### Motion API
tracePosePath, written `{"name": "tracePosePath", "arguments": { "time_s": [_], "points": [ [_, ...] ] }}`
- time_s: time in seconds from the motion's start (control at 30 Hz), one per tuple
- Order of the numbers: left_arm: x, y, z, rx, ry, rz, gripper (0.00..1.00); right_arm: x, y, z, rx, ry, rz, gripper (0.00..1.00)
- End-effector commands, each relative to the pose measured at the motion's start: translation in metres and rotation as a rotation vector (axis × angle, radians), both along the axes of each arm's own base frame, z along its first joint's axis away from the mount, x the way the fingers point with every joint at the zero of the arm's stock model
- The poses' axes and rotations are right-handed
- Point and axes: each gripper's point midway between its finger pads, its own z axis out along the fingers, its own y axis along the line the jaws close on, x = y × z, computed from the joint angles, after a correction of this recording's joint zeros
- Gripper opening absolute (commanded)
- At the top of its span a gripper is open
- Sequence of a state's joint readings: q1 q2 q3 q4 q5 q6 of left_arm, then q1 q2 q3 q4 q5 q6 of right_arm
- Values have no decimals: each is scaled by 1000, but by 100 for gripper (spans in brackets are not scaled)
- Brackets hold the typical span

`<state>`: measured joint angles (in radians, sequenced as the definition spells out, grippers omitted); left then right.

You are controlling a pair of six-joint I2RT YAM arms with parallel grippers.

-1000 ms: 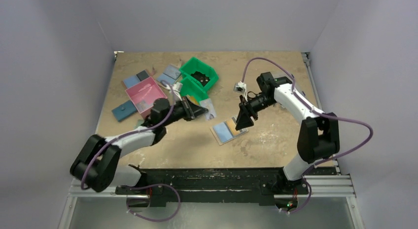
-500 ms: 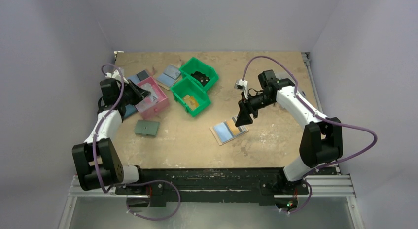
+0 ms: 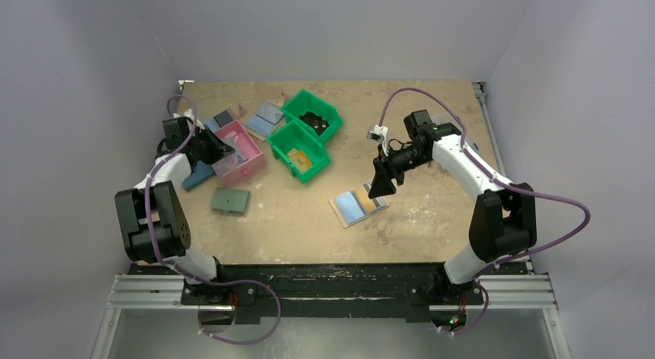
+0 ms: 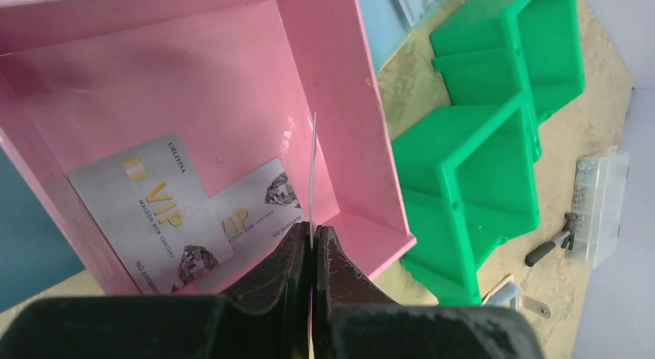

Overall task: Take the credit cards out of the card holder
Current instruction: Place the credit card in the storage box, then remove the credit card from the card holder.

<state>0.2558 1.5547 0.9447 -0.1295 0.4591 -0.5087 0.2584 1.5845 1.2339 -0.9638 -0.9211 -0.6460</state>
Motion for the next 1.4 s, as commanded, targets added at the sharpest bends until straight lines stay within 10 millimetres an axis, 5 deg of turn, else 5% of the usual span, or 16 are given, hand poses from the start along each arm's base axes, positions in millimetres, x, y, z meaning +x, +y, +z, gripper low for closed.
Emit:
{"name": "tracePosePath", "arguments": {
  "time_s": [0.0, 0.17, 0.43, 0.6, 0.77, 0.83, 0.9, 0.93, 1.23, 1.37],
  "points": [
    [16, 8, 3, 4, -9, 8, 0, 0, -1, -3, -1, 5, -1, 62],
    [21, 10, -8, -1, 23, 6, 0, 0, -1, -3, -1, 9, 2, 62],
    [21, 48, -15, 168, 139, 119, 24, -1, -1, -4, 2, 12, 6, 62],
    [25, 69, 32, 271, 59, 199, 31, -1, -1, -4, 0, 12, 7, 62],
    [13, 71, 115, 327, -177, 259, 41, -1, -2, -2, -1, -14, 19, 61],
    [2, 65, 141, 311, -270, 280, 61, -2, -4, 2, -1, -58, 25, 61],
    [-12, 60, 152, 274, -320, 315, 94, 0, -6, 4, -11, -114, 20, 61],
    [-17, 55, 153, 247, -336, 312, 98, 1, -7, 5, -12, -139, 17, 61],
    [-45, -37, 128, -160, -323, -18, 99, 1, -12, 30, 13, -389, 18, 62],
    [-63, -60, 146, -197, -417, -78, 99, 4, -12, 52, 47, -554, 28, 64]
  ]
}}
